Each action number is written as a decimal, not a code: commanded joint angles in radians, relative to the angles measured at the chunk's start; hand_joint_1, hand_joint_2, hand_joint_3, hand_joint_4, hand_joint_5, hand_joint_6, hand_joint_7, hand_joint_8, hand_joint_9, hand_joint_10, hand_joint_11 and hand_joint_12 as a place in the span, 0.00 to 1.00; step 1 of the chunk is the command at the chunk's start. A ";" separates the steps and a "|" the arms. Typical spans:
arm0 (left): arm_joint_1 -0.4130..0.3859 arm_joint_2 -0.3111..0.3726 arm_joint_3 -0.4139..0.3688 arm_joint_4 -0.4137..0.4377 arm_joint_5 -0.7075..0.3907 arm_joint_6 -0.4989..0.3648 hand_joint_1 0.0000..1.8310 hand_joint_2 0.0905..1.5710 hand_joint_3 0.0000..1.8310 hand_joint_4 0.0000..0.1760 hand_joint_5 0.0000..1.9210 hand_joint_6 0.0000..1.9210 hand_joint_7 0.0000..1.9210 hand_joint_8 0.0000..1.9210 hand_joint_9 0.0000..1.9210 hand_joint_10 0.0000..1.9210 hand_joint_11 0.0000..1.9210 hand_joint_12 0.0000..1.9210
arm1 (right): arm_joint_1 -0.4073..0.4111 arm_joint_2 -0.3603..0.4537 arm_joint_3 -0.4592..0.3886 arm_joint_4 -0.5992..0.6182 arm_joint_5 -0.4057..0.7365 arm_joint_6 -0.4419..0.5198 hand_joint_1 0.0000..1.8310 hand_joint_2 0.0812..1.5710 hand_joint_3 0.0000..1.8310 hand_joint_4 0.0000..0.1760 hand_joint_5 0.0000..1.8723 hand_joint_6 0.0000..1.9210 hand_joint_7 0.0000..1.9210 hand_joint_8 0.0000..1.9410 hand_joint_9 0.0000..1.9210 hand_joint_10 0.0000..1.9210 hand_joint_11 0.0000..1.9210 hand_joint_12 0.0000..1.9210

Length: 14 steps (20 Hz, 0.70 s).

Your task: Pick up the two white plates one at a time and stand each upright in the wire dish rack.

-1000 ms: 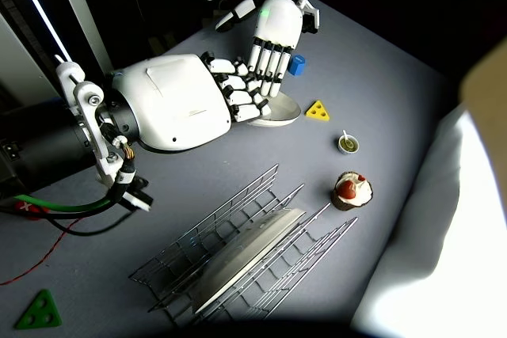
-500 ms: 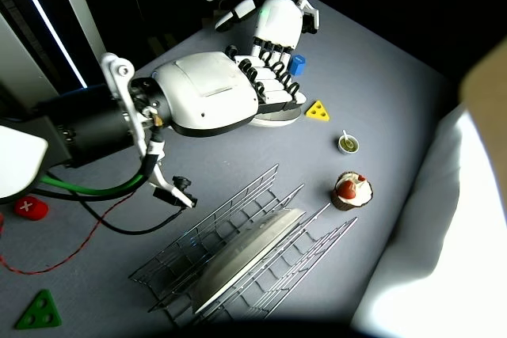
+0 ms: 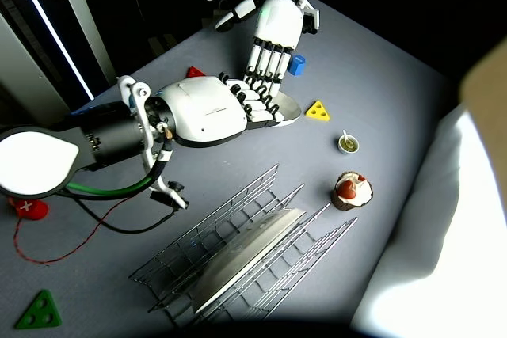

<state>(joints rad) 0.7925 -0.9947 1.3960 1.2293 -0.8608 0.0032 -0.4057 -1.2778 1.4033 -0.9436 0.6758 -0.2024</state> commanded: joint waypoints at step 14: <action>0.008 -0.011 0.013 -0.010 -0.042 -0.003 0.02 0.50 0.00 0.00 0.04 0.00 0.04 0.00 0.04 0.00 0.03 0.00 | 0.009 -0.121 0.063 -0.027 0.067 -0.057 0.69 0.56 0.00 0.00 0.14 0.00 0.13 0.00 0.13 0.00 0.16 0.01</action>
<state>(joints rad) 0.7940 -1.0000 1.4082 1.2308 -0.8700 0.0029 -0.4076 -1.3991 1.4677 -1.0153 0.6609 -0.2565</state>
